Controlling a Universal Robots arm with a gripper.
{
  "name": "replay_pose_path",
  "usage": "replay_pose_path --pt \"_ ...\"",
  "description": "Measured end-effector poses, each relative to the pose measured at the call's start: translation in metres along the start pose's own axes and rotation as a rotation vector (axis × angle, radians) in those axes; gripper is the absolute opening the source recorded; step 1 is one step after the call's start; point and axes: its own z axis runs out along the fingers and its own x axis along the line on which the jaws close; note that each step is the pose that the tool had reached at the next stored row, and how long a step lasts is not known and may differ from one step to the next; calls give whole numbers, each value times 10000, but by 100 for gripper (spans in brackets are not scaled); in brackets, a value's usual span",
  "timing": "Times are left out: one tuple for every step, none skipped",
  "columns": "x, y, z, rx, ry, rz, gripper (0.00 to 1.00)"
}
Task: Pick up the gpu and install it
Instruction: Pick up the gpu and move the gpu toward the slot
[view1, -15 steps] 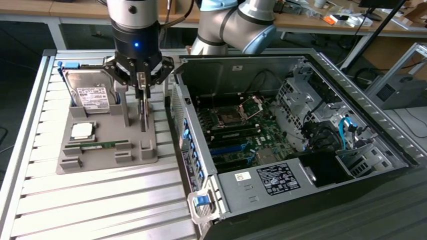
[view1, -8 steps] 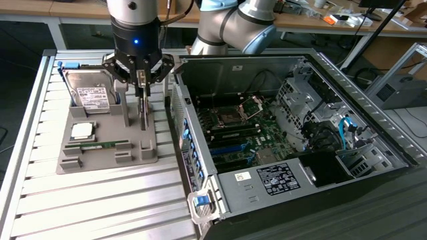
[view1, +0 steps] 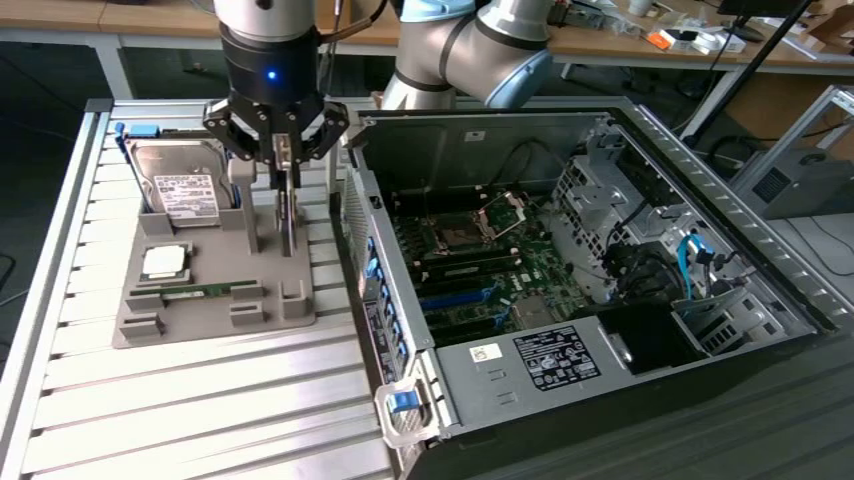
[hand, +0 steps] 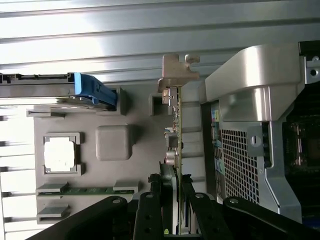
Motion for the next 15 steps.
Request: replay_pose_path --pt "0 1 -14 -5 0 0 27" --pt "-1 1 -26 -9 0 0 27" --pt "-1 2 -37 -13 0 0 27" --pt "-1 2 -44 -14 0 0 27" --pt "-1 3 -52 -16 0 0 27" --pt "-1 3 -60 -17 1 0 27" --pt "-2 4 -67 -19 1 0 27" --pt "-2 4 -73 -22 0 0 27" --pt "-2 4 -79 -25 0 0 27" --pt "-2 5 -88 -28 2 0 27" --pt "-2 6 -100 -36 1 0 27" --pt "-3 6 -107 -38 2 0 27" --pt "-3 7 -114 -40 3 1 27" --pt "-3 7 -123 -46 2 1 27" --pt "-3 8 -130 -49 3 1 27"
